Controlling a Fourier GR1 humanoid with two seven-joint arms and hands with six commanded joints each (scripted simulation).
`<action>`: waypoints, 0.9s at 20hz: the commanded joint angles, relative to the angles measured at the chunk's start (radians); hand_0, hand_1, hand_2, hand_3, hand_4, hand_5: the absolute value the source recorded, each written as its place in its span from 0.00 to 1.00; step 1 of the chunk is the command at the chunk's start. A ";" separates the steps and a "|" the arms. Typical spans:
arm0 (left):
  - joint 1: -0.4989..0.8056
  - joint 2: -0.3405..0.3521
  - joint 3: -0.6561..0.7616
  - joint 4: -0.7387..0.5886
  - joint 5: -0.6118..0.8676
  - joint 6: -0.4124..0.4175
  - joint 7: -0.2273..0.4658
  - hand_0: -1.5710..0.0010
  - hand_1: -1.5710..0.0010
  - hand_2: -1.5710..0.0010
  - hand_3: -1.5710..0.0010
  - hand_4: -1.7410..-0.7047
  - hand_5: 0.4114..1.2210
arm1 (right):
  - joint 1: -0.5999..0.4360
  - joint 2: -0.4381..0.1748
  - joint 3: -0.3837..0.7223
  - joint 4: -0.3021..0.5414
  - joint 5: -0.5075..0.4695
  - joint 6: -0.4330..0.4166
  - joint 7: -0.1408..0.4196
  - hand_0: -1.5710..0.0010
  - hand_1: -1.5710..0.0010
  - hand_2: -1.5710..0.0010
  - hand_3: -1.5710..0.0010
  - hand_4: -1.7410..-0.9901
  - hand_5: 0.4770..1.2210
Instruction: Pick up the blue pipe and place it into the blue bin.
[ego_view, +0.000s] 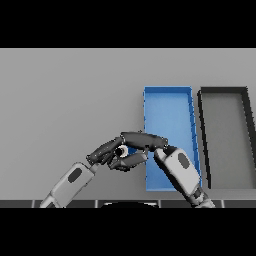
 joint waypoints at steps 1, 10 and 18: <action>-0.006 0.002 0.012 0.003 0.019 -0.007 0.006 0.97 0.97 0.97 0.97 0.82 0.25 | -0.002 0.008 0.000 0.000 -0.012 -0.004 0.009 0.00 0.00 0.00 0.00 0.33 1.00; 0.007 -0.020 0.011 0.021 0.037 -0.006 0.057 1.00 1.00 1.00 1.00 0.80 0.15 | -0.076 -0.016 -0.059 -0.022 -0.272 -0.102 0.179 0.00 0.00 0.00 0.00 0.21 1.00; 0.017 -0.013 0.001 -0.003 0.039 -0.012 0.083 1.00 1.00 1.00 1.00 0.80 0.11 | -0.418 -0.203 -0.213 0.037 -0.655 -0.386 0.208 0.00 0.00 0.00 0.00 0.04 0.88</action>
